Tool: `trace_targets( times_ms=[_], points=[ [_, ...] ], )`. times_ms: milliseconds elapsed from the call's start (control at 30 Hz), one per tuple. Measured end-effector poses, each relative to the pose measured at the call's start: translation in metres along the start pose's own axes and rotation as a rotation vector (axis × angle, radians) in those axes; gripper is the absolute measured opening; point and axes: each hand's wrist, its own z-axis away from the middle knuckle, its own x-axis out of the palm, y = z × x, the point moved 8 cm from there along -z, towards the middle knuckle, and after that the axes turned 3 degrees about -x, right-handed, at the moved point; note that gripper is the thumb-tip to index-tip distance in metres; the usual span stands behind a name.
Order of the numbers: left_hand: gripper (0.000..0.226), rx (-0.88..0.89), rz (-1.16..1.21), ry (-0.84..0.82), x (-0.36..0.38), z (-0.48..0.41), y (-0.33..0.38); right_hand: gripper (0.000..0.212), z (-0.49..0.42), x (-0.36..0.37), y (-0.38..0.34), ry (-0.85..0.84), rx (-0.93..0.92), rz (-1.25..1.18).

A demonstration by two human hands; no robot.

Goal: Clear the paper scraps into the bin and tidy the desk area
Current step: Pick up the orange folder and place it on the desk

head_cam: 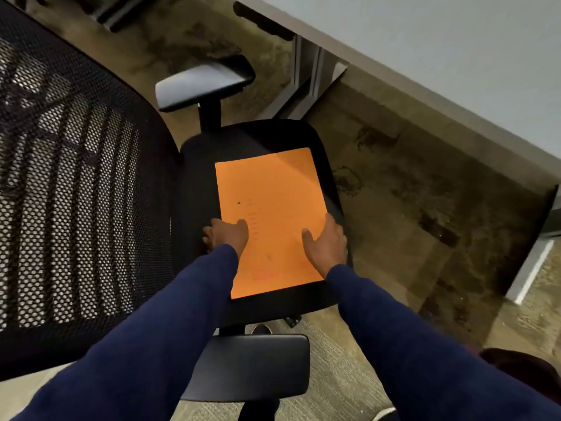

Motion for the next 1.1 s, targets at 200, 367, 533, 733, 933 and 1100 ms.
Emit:
trace_targets(
  times_ms=[200,367,533,733,933,1100],
  points=[
    [0.019,0.144,0.206,-0.226,0.012,0.037,0.023,0.07,0.004,-0.039,0.037,0.052,0.159,-0.137],
    [0.023,0.211,0.246,-0.316,0.025,0.087,0.052,0.071,0.016,-0.082,0.073,0.083,0.29,-0.22],
    [0.021,0.266,0.219,-0.396,0.043,0.138,0.063,0.071,0.045,-0.127,0.107,0.069,0.384,-0.333],
    [0.02,0.316,0.131,-0.446,0.058,0.194,0.06,0.032,0.092,-0.177,0.145,0.038,0.415,-0.31],
    [0.019,0.325,0.105,-0.483,0.062,0.246,0.055,0.026,0.142,-0.223,0.162,0.169,0.444,-0.378],
    [0.017,0.386,0.07,-0.494,0.051,0.285,0.064,0.019,0.181,-0.252,0.161,0.262,0.482,-0.412]
  ],
)
